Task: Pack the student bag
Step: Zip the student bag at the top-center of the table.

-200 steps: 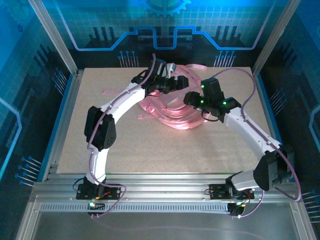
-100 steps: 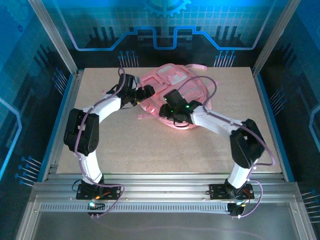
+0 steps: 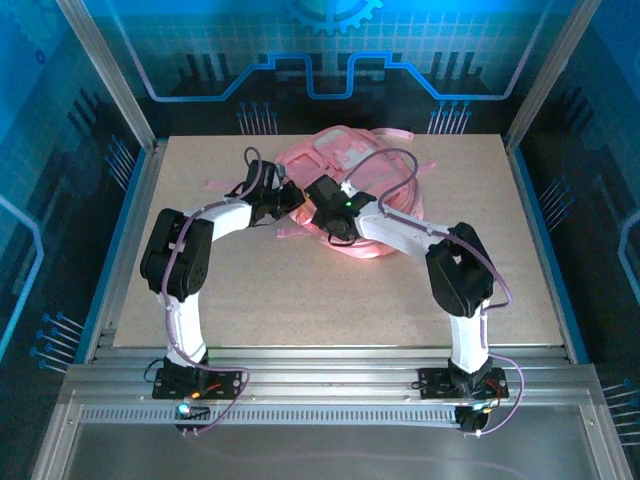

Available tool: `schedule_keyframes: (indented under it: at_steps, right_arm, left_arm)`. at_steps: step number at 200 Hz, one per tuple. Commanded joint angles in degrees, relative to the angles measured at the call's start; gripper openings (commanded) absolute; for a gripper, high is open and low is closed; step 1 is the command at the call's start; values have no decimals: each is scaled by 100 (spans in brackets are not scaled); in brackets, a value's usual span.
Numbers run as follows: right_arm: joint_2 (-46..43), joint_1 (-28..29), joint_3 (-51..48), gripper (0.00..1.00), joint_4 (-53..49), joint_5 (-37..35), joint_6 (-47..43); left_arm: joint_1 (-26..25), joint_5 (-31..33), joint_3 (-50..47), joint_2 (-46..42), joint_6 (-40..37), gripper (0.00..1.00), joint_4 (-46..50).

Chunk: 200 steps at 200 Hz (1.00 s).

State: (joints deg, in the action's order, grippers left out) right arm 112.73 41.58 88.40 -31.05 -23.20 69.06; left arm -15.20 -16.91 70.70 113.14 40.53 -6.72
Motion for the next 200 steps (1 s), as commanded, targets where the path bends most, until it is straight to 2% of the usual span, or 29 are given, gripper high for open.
schedule_keyframes:
  at_steps: [1,39,85,104,117,153,174,200]
  right_arm:
    - [153,-38,142,46,-289,-993,457]
    - [294,-122,298,41,-650,-1256,562]
    - [67,-256,-92,10,-435,-1093,380]
    - [-175,-298,-366,5,-241,-955,81]
    - [-358,-351,-578,0,-73,-721,-264]
    - [-922,-680,-1261,0,349,541,-1855]
    - [-1111,-937,-1383,0,-121,1321,-2609]
    - [-1438,-1190,-1589,0,-715,1804,-3263]
  left_arm:
    - [-384,-109,-574,-257,-26,0,-48]
    - [-646,-155,-1088,-633,240,0,-386]
    - [-645,-54,-960,-719,127,0,-243]
    - [-525,-58,-842,-654,106,0,-207]
    - [-422,-11,-765,-615,48,0,-193]
    - [-70,132,-376,-411,-218,0,8]
    - [92,200,-91,-236,-343,0,73]
    - [260,238,387,64,-443,0,205]
